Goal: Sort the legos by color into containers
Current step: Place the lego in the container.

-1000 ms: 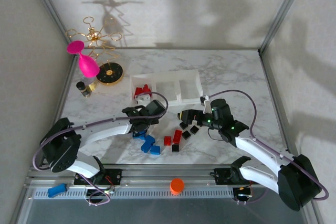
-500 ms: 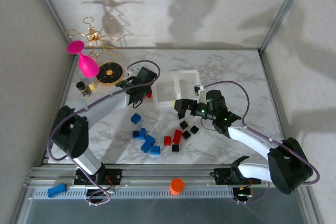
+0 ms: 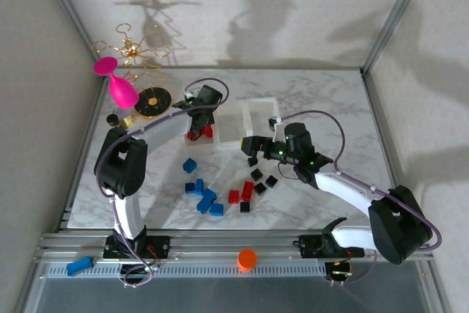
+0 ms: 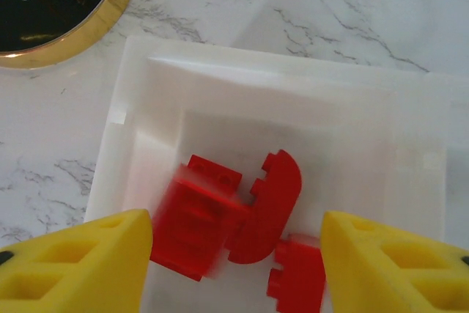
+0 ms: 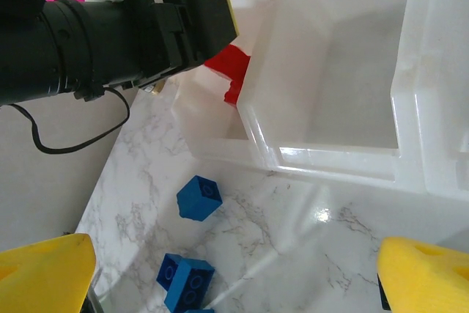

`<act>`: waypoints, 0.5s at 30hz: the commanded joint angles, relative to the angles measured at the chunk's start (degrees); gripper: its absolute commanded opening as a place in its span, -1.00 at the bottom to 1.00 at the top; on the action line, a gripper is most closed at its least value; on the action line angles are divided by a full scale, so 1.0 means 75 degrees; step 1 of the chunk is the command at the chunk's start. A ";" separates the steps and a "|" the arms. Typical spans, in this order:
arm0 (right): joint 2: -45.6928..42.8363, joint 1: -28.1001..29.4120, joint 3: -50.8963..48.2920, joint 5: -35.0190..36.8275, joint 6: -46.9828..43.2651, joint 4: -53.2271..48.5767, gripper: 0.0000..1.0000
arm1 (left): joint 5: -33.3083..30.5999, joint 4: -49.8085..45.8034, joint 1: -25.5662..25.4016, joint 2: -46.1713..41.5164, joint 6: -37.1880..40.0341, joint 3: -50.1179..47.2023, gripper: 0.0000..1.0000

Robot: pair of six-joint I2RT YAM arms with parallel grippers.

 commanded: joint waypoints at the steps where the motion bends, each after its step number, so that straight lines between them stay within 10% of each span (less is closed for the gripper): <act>1: -0.0136 0.0019 0.0249 0.0084 -0.0132 -0.0067 0.98 | 0.0055 -0.0141 0.0072 -0.0286 0.0143 0.0221 0.26; 15: -0.1162 -0.0001 -0.0218 0.0303 -0.0221 -0.1255 0.98 | 0.0618 -0.0116 -0.0976 -0.2591 -0.0679 -0.1336 0.25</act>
